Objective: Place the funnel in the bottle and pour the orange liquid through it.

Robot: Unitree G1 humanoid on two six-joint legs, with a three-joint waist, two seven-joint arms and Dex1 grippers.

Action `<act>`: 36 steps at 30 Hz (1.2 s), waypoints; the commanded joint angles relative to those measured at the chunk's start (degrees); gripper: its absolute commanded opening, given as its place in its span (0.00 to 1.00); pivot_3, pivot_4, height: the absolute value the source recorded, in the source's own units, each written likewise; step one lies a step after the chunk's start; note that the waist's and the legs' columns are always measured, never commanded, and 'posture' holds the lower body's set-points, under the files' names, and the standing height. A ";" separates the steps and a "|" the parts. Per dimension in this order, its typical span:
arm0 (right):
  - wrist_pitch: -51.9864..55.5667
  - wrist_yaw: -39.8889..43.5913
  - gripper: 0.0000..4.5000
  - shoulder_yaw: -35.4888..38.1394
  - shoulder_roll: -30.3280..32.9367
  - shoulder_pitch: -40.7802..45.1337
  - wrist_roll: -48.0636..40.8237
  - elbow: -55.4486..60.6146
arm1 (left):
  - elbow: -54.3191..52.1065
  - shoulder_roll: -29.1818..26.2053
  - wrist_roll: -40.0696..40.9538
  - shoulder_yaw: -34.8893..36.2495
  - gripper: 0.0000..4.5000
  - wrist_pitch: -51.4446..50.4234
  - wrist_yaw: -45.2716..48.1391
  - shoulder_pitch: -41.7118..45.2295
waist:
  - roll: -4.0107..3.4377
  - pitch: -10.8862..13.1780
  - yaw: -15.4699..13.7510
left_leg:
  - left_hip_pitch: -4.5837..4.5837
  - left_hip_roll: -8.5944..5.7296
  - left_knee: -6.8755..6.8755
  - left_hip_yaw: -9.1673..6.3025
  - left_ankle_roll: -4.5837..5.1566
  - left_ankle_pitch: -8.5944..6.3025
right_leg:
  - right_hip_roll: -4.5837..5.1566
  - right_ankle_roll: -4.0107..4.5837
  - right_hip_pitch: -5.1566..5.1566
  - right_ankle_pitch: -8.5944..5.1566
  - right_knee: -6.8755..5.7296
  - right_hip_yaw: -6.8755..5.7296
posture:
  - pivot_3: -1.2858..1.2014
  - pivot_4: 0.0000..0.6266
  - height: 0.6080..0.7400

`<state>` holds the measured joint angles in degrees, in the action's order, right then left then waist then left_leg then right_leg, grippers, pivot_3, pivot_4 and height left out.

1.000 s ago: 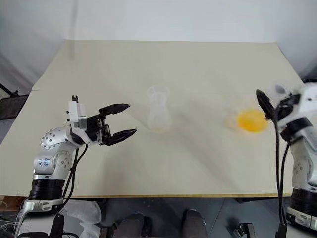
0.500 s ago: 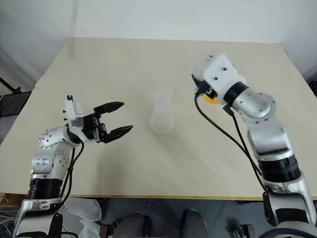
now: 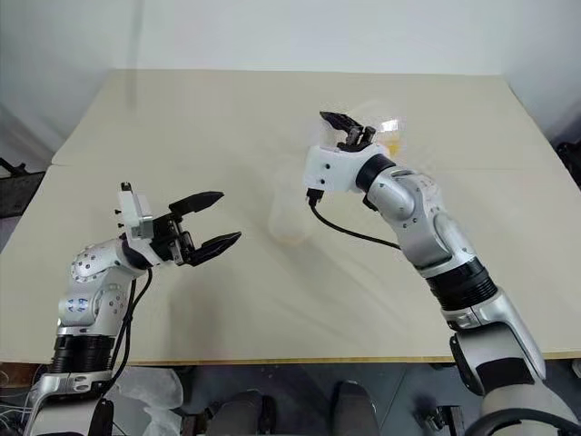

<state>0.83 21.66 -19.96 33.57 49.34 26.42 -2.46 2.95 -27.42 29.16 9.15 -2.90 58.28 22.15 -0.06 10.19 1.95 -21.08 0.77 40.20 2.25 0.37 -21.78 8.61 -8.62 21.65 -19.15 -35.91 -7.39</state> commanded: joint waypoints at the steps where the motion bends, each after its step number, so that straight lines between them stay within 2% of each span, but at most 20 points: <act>1: -2.30 -1.75 0.55 0.81 0.04 2.84 4.24 0.55 | -2.04 0.37 0.41 0.45 1.00 1.28 -0.52 -0.48 | 0.00 0.00 -0.02 | -0.01 0.00 0.01 -0.01 0.00 0.00 | 0.00 0.00 0.00 0.00 0.00 0.00 | 0.52 0.24 1.00; 8: -6.48 -2.64 0.55 0.39 0.01 4.52 9.68 -0.96 | -2.12 1.18 0.18 0.05 1.00 1.69 -1.14 -0.66 | 0.00 0.00 0.06 | -0.01 0.00 0.00 -0.02 0.00 0.00 | 0.00 0.00 0.00 0.00 0.00 -0.02 | 0.52 0.24 1.00; 17: -9.97 -2.06 0.55 0.78 -0.62 4.77 12.24 -1.79 | -2.22 1.78 -0.14 -0.19 1.00 2.00 -1.60 -0.54 | 0.00 0.00 0.20 | 0.00 0.01 -0.01 -0.03 0.00 0.00 | 0.00 0.00 0.00 0.00 0.00 -0.02 | 0.52 0.24 1.00; 36: -14.87 -6.45 0.55 0.89 -0.70 5.96 18.96 -3.87 | -2.28 2.11 -0.26 -0.71 1.00 2.50 -2.33 -0.16 | 0.00 0.00 0.37 | 0.00 0.01 -0.01 -0.04 0.00 0.00 | 0.00 0.00 0.00 0.00 0.00 -0.01 | 0.52 0.24 1.00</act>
<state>-13.06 16.93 -20.06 32.38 53.05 44.74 -7.41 2.69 -25.52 28.88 8.25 -1.77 56.16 21.96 -0.06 10.19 2.32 -21.09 0.79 40.19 2.21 0.36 -21.78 8.61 -8.62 21.66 -19.15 -35.91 -7.40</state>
